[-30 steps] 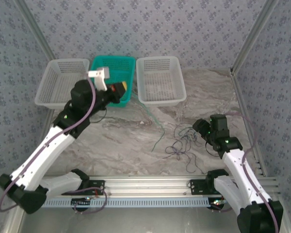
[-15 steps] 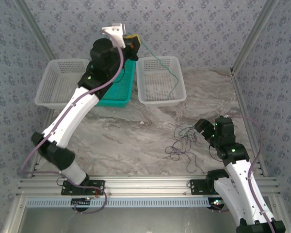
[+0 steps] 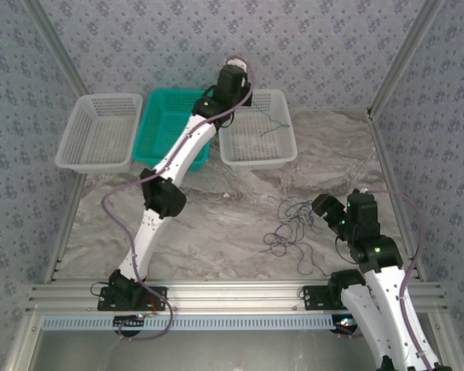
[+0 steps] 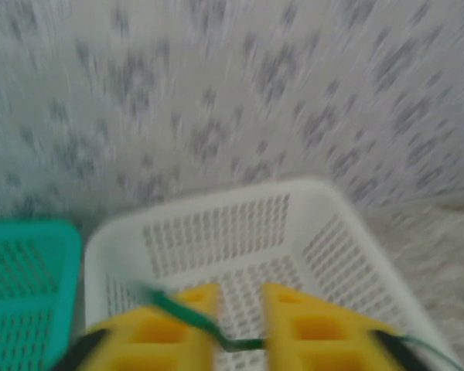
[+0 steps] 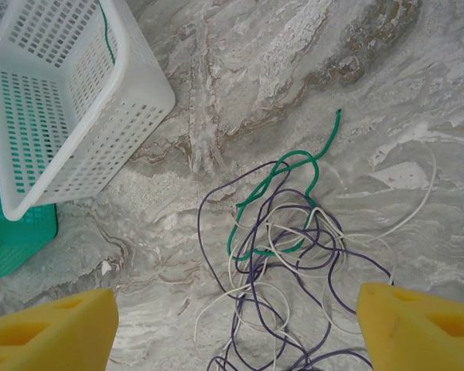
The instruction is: Untangle the cables
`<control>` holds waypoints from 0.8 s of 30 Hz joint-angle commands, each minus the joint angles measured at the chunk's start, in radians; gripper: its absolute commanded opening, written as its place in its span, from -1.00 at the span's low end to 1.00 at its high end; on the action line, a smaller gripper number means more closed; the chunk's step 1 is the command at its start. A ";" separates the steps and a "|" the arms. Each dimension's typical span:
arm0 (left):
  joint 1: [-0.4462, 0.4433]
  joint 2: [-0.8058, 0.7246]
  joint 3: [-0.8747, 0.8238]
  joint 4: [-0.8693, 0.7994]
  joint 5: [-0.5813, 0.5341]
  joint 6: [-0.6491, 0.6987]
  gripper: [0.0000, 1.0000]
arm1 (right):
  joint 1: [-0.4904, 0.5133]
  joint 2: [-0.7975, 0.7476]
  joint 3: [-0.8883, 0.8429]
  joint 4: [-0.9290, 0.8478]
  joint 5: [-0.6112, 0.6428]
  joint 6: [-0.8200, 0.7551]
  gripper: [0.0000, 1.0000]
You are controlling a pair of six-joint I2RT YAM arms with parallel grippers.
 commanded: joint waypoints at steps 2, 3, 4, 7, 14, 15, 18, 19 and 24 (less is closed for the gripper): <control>-0.002 0.031 0.059 -0.149 -0.042 -0.037 -0.24 | 0.008 -0.008 0.020 -0.034 -0.003 0.013 0.65; 0.000 0.033 0.052 -0.154 -0.036 -0.046 -0.15 | 0.009 -0.008 0.022 -0.033 -0.003 0.013 0.65; -0.001 0.033 0.046 -0.157 -0.033 -0.055 -0.02 | 0.009 -0.008 0.024 -0.031 -0.002 0.013 0.65; -0.004 0.021 0.046 -0.167 -0.010 -0.061 0.46 | 0.010 -0.008 0.028 -0.030 -0.002 0.014 0.65; -0.012 -0.071 0.045 -0.185 0.001 -0.042 0.99 | 0.012 -0.008 0.032 -0.025 0.002 0.016 0.65; -0.013 -0.079 0.045 -0.190 0.012 -0.032 0.99 | 0.012 -0.008 0.031 -0.025 0.002 0.017 0.65; -0.012 -0.092 0.044 -0.213 0.050 0.007 0.99 | 0.013 -0.008 0.025 -0.014 0.002 0.023 0.64; -0.013 -0.095 0.045 -0.234 0.048 0.007 0.99 | 0.013 -0.008 0.022 -0.012 0.001 0.025 0.64; -0.009 -0.155 0.043 -0.344 0.039 -0.044 0.99 | 0.018 -0.008 0.016 -0.016 -0.001 0.027 0.64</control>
